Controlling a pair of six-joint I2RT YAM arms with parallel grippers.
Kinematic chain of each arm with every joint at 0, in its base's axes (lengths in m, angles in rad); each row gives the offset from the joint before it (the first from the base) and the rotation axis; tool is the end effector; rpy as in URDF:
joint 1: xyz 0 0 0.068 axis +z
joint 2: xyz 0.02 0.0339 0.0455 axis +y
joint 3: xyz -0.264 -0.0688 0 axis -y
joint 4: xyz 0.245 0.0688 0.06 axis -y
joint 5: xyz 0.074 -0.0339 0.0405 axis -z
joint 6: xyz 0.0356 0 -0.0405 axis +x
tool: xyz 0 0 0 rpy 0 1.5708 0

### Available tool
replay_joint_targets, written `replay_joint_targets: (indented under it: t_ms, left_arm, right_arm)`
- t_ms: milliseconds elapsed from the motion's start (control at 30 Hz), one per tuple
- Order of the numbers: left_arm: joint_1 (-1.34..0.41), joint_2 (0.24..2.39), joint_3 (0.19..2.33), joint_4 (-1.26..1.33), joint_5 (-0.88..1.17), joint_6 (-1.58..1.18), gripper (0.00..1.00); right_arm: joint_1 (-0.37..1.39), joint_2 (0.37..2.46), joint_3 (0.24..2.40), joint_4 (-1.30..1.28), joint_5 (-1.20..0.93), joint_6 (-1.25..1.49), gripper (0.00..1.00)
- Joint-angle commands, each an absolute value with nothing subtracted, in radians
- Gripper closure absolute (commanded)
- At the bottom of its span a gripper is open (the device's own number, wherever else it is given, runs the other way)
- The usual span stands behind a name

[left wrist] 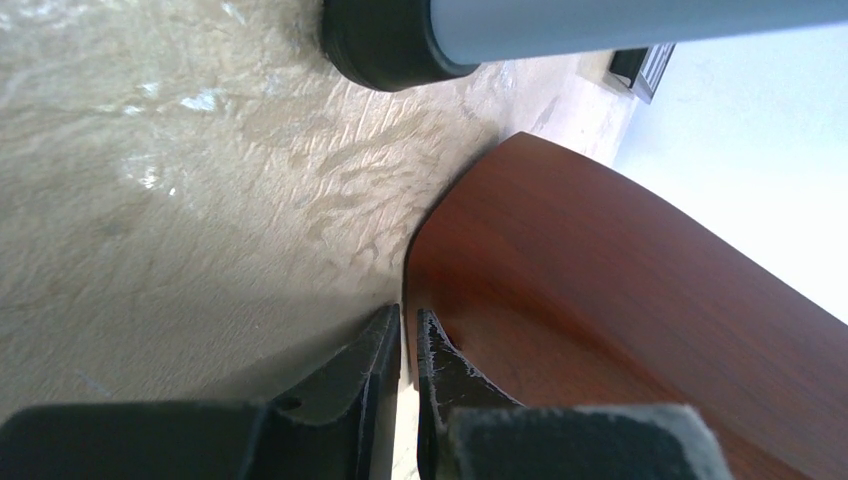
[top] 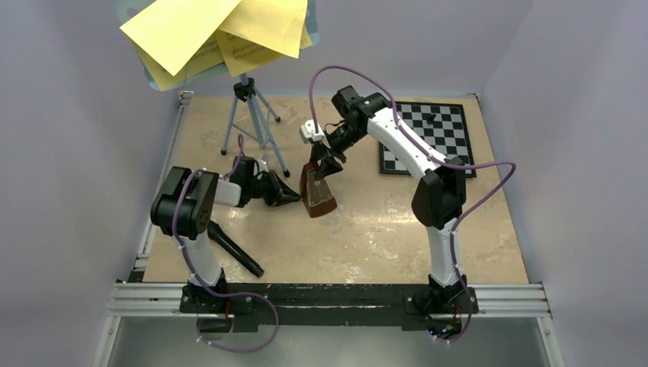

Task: Pack up the instrument practice props

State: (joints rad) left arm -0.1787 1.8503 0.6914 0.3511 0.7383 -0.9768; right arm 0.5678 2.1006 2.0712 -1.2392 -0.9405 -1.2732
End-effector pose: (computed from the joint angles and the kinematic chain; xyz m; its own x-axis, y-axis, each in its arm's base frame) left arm 0.3060 -0.0796 0.0943 -0.8863 -0.4627 0.0163 -0.2597 0.4675 -0.8450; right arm 0.3457 0.2546 0.3034 0.2608 -0.5020 -0.8246 -0.9219 -0.3831 -0.0584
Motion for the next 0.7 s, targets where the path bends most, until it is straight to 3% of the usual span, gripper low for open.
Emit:
replay_joint_targets:
  t_ms: [0, 133, 667]
  left_arm:
    - [-0.173, 1.855, 0.705, 0.384, 0.785, -0.973, 0.84]
    - [-0.179, 1.853, 0.702, 0.41, 0.801, -0.979, 0.85]
    - [-0.266, 1.851, 0.753, 0.316, 0.834, -0.883, 0.93]
  right_arm:
    - [0.585, 2.111, 2.026, -1.257, -0.844, -1.276, 0.84]
    - [0.588, 2.109, 2.01, -1.235, -0.82, -1.267, 1.0]
    - [0.588, 2.101, 1.949, -1.046, -0.704, -1.077, 1.0]
